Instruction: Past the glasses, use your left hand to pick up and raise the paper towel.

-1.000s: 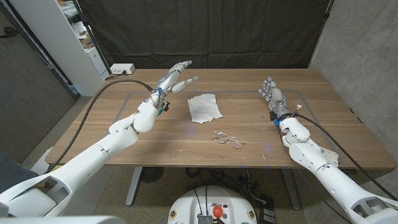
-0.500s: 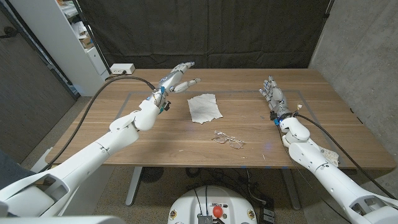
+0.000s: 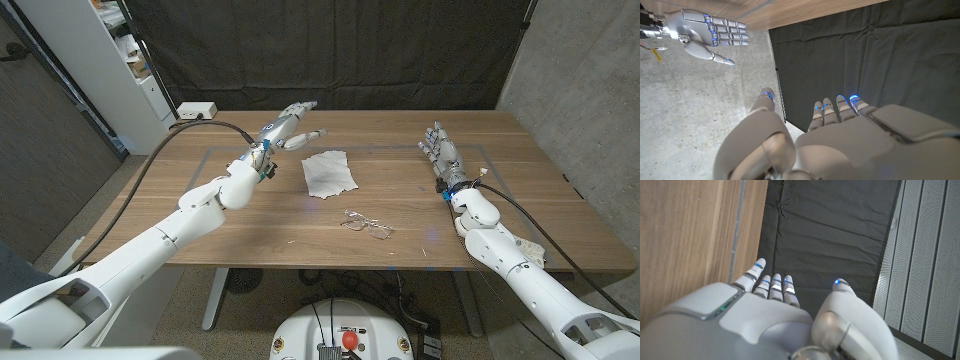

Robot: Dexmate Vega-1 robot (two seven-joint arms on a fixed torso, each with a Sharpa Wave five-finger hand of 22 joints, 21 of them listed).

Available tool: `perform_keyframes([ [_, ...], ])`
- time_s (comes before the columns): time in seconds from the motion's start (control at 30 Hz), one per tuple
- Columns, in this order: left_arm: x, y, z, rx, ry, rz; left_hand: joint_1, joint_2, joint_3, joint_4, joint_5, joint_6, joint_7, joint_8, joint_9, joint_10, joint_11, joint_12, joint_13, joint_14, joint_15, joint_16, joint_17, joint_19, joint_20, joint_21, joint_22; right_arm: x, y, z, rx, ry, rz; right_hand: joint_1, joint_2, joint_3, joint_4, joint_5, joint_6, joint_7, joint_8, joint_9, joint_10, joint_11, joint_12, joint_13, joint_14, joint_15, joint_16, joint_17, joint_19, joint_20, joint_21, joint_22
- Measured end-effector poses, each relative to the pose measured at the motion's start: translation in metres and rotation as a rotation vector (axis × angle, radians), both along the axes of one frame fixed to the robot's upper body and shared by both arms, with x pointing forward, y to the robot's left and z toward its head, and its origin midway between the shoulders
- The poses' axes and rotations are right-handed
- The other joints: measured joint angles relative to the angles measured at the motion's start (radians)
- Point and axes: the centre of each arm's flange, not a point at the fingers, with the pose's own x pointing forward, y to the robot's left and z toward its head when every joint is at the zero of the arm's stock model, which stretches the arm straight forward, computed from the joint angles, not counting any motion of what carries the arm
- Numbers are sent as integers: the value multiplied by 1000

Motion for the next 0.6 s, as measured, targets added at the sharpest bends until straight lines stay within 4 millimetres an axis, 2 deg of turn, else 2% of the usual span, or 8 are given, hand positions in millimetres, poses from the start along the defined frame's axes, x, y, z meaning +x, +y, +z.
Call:
perform_keyframes([
  [0.4,-4,-9,-1,36,-14,20,28,-6,6,-11,0,0,0,0,0,-5,5,0,0,-19,5,-5,0,-4,-4,-8,0,-2,-4,-1,8,-6,0,0,0,0,0,0,0,0,0,0,0,0,0,0,0,0,0,0,0,0,-7,0],
  [0.6,-5,-12,-3,59,-15,32,58,-11,6,-19,4,15,-7,8,0,12,-5,3,0,-19,5,-5,0,-4,-4,-11,0,-4,-4,-3,12,-9,-1,0,0,0,0,0,0,0,0,0,0,0,0,0,0,0,0,0,0,0,-7,0],
])
